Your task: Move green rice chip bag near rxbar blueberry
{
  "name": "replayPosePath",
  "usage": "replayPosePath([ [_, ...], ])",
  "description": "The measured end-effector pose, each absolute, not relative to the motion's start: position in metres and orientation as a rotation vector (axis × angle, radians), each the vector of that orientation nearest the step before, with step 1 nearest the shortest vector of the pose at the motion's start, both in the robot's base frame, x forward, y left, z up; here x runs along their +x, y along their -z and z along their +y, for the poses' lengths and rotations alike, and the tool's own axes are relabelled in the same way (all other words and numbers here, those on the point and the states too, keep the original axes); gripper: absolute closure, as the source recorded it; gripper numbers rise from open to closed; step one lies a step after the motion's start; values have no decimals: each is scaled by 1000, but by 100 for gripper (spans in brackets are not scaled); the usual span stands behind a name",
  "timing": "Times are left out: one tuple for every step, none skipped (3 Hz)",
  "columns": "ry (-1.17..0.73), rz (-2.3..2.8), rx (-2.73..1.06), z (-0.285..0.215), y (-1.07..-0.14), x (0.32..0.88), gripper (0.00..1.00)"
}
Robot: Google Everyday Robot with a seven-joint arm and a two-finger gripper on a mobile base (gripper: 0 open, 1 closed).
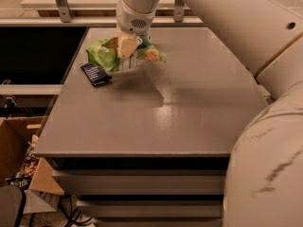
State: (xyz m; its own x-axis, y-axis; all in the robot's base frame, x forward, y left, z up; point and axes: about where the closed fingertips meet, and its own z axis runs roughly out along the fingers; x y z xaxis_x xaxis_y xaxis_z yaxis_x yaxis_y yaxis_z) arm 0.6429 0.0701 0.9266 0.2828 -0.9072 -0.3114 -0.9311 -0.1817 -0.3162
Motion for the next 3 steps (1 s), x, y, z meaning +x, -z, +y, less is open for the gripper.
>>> replayPosePath([
  [-69, 1661, -2108, 66, -925, 649, 13],
  [-69, 1667, -2107, 65, -924, 651, 0],
  [-82, 1666, -2106, 65, -924, 652, 0],
])
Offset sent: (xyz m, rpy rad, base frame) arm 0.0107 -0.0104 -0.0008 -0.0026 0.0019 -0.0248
